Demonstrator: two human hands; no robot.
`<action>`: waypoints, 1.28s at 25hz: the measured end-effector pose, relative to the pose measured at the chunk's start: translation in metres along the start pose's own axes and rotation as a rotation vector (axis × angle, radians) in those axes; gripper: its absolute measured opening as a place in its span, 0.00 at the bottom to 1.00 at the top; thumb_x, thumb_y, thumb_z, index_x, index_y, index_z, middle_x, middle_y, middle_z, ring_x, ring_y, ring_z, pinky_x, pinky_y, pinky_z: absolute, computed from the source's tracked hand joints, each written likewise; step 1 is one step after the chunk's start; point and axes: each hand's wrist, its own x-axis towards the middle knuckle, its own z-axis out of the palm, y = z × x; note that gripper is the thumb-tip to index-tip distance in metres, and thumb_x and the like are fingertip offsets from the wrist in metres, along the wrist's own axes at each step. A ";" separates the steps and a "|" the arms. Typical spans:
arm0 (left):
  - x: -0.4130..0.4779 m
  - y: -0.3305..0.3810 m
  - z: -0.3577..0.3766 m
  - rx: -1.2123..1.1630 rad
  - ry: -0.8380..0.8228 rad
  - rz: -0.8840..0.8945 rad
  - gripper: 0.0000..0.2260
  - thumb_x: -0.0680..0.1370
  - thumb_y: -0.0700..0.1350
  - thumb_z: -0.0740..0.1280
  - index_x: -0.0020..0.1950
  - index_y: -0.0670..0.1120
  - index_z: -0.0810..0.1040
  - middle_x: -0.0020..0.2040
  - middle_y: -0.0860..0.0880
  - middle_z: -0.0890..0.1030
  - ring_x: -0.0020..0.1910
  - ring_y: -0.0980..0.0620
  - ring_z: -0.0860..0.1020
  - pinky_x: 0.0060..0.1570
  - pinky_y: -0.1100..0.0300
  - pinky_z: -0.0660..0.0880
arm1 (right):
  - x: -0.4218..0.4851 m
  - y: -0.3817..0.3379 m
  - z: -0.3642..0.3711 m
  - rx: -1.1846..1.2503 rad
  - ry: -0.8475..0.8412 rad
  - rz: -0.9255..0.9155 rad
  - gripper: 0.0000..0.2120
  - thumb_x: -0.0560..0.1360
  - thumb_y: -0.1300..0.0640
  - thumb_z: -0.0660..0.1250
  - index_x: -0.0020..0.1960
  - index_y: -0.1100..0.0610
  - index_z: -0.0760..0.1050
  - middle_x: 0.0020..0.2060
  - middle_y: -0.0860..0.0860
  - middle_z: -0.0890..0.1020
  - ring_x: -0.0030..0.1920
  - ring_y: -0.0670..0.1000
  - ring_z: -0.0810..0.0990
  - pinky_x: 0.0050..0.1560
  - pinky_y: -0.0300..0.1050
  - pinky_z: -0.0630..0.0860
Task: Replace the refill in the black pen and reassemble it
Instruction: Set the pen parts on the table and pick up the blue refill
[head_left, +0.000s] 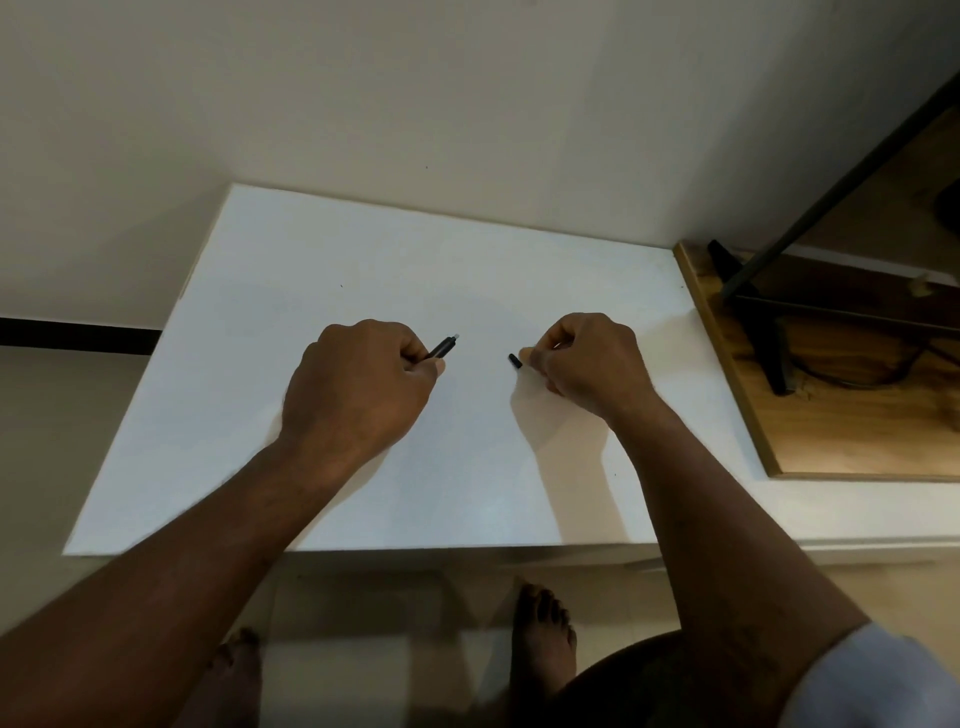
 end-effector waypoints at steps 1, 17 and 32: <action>0.000 0.000 0.000 0.002 0.001 0.004 0.09 0.78 0.56 0.72 0.44 0.53 0.86 0.33 0.55 0.83 0.35 0.53 0.81 0.34 0.61 0.70 | -0.001 -0.002 0.002 -0.028 -0.018 -0.024 0.11 0.72 0.45 0.79 0.42 0.50 0.82 0.40 0.47 0.85 0.43 0.49 0.85 0.41 0.44 0.79; -0.001 0.001 0.000 0.017 -0.009 0.011 0.09 0.78 0.56 0.72 0.46 0.52 0.87 0.35 0.54 0.84 0.36 0.52 0.81 0.35 0.60 0.71 | -0.006 -0.006 0.016 -0.041 0.052 -0.089 0.09 0.75 0.45 0.75 0.44 0.49 0.80 0.40 0.46 0.85 0.44 0.48 0.83 0.40 0.43 0.76; -0.009 0.008 0.017 0.128 -0.117 0.085 0.10 0.80 0.57 0.69 0.52 0.53 0.87 0.43 0.52 0.87 0.41 0.51 0.81 0.40 0.59 0.74 | -0.015 -0.016 -0.002 -0.051 -0.046 -0.118 0.07 0.75 0.50 0.77 0.42 0.49 0.81 0.39 0.48 0.86 0.41 0.51 0.86 0.48 0.50 0.84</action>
